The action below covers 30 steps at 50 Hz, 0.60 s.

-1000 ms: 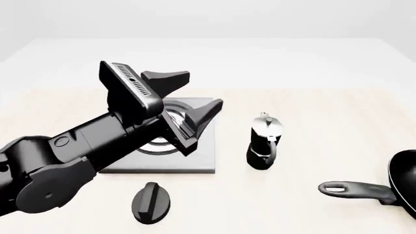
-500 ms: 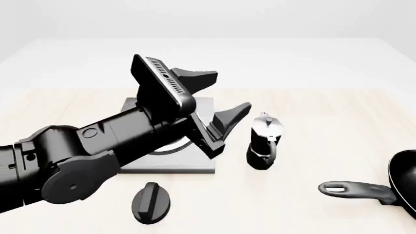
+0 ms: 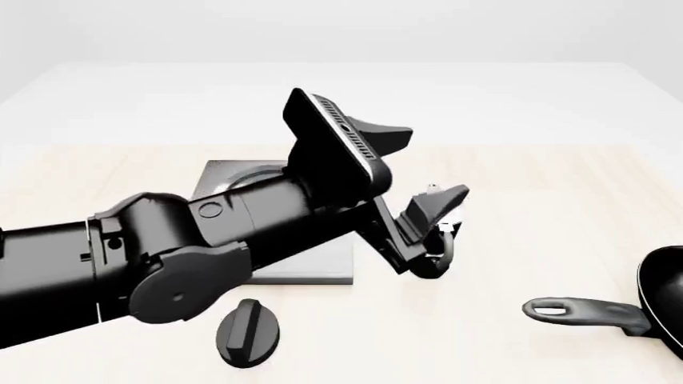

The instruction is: Put the frying pan on the stove.

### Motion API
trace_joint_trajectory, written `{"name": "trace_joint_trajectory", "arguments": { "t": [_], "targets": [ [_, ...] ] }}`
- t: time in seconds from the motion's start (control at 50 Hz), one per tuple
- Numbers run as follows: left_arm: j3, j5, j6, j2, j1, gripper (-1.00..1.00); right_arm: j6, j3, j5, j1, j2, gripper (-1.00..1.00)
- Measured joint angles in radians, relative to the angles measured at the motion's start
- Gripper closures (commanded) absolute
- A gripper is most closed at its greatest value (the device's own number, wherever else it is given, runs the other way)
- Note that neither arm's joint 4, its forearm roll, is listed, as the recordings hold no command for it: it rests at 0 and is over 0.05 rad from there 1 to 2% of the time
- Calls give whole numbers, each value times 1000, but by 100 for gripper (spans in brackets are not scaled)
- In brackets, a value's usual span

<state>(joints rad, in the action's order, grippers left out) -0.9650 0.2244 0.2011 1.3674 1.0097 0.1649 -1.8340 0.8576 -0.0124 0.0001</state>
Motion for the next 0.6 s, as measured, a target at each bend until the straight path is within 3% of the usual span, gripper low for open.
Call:
{"name": "trace_joint_trajectory", "arguments": {
  "t": [0.6],
  "targets": [
    [-166,-93,8,142,96,-100,18,-12,6,2,0,-100]
  ]
}}
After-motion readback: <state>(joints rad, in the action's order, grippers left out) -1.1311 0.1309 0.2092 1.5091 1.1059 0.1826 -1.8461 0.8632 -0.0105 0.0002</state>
